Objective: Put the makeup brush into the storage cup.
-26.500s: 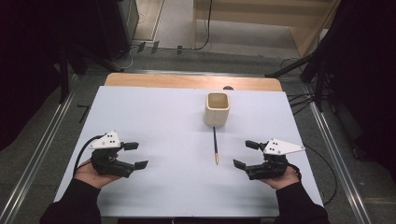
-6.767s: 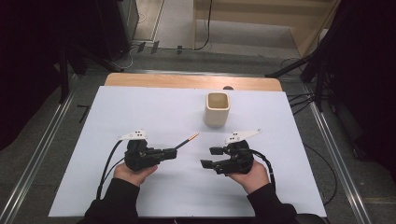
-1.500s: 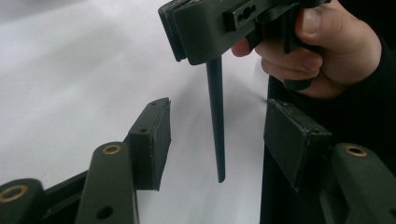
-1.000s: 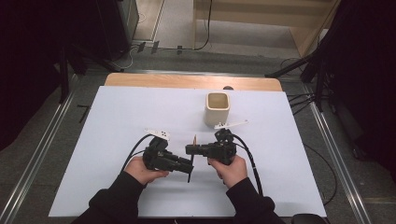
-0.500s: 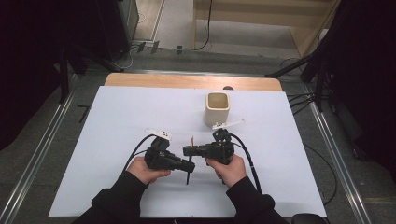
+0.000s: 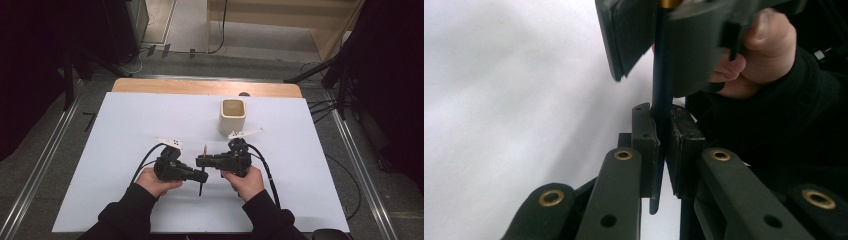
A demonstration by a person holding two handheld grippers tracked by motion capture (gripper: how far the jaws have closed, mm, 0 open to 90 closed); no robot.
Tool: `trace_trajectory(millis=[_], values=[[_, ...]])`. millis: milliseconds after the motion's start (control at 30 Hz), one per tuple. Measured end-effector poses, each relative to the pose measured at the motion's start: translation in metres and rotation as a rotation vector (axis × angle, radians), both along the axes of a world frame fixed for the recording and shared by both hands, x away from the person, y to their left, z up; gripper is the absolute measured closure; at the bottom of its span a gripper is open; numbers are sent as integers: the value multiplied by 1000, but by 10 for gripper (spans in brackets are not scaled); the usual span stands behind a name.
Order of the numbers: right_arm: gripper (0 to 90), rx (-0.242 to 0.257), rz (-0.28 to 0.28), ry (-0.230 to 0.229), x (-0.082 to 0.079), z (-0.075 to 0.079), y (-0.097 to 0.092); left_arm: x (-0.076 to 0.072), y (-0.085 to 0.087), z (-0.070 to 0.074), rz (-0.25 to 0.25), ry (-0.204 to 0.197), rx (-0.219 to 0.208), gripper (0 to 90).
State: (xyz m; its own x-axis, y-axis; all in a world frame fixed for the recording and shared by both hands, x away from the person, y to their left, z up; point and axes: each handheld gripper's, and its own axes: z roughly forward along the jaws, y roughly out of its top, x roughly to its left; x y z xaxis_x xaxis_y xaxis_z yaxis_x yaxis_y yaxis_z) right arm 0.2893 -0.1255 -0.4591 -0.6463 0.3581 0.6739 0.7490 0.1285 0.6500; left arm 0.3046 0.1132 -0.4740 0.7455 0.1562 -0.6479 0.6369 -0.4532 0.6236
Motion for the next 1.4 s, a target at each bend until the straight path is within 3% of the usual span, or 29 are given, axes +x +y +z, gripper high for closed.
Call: trace_trajectory(millis=[167,300,633,700,1000,1400], values=[[567,13,-33,-37,-1,3,-3,0,0,0,6,-7,0,841],[455,0,-55,-116,-4,5,-4,0,1,0,19,-12,1,841],[299,18,-78,-156,-9,8,-5,0,2,1,44,-11,-15,841],[305,21,-93,-144,-10,7,-5,-1,3,1,53,-10,-16,841],[485,16,-143,-101,-13,0,-4,-2,2,-1,69,-8,-23,841],[642,34,-157,-85,-12,-3,-1,-1,2,-4,81,4,-27,841]])
